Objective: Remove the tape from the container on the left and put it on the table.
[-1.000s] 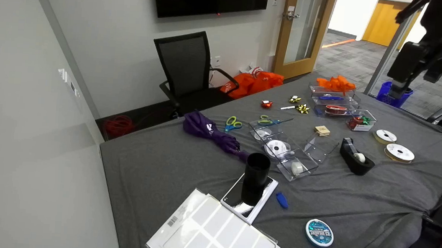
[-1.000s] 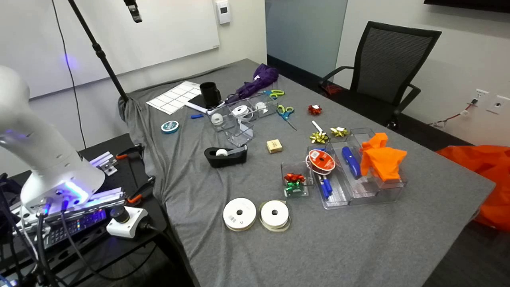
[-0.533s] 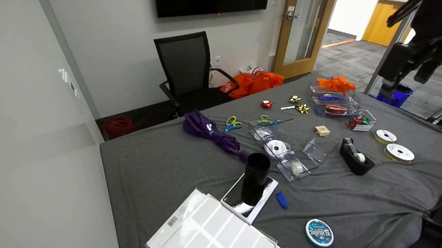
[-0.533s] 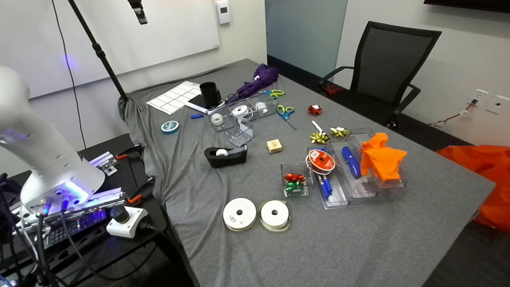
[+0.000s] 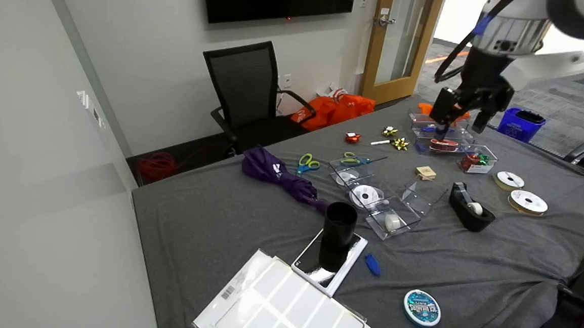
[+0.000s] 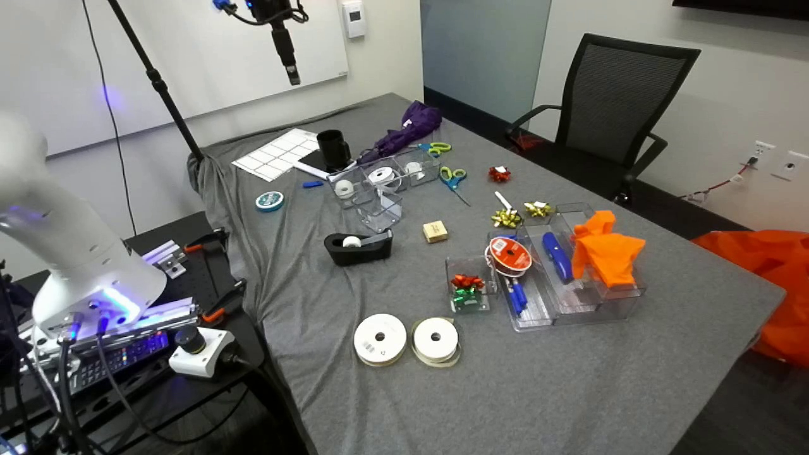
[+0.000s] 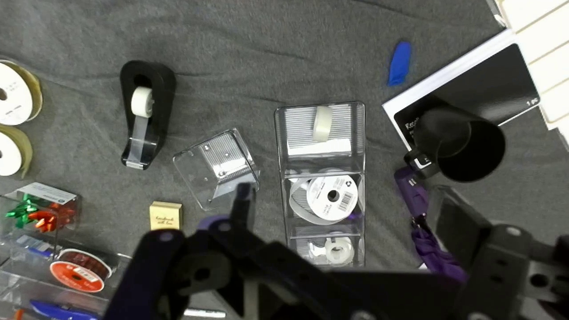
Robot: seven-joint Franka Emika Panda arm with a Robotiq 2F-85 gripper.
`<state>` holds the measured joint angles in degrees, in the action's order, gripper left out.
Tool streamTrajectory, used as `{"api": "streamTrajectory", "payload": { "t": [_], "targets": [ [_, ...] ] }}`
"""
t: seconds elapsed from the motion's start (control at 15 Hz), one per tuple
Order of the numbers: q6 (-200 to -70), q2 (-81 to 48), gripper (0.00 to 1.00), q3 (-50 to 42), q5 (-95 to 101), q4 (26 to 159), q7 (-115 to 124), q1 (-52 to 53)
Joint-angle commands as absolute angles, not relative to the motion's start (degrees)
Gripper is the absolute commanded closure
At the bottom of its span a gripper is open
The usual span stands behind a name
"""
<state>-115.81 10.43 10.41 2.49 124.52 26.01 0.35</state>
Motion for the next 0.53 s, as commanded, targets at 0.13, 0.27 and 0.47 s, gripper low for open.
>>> {"api": "streamTrajectory", "payload": {
  "t": [0.13,0.27,0.47],
  "targets": [
    [-122.35,-1.25,0.0,8.24,1.89,123.1,25.04,2.02],
    [-126.15,-3.87,0.0,7.41,0.35,123.79,23.17,2.39],
    [-131.37,-7.74,0.0,6.11,-2.19,124.07,20.44,2.35]
  ]
}}
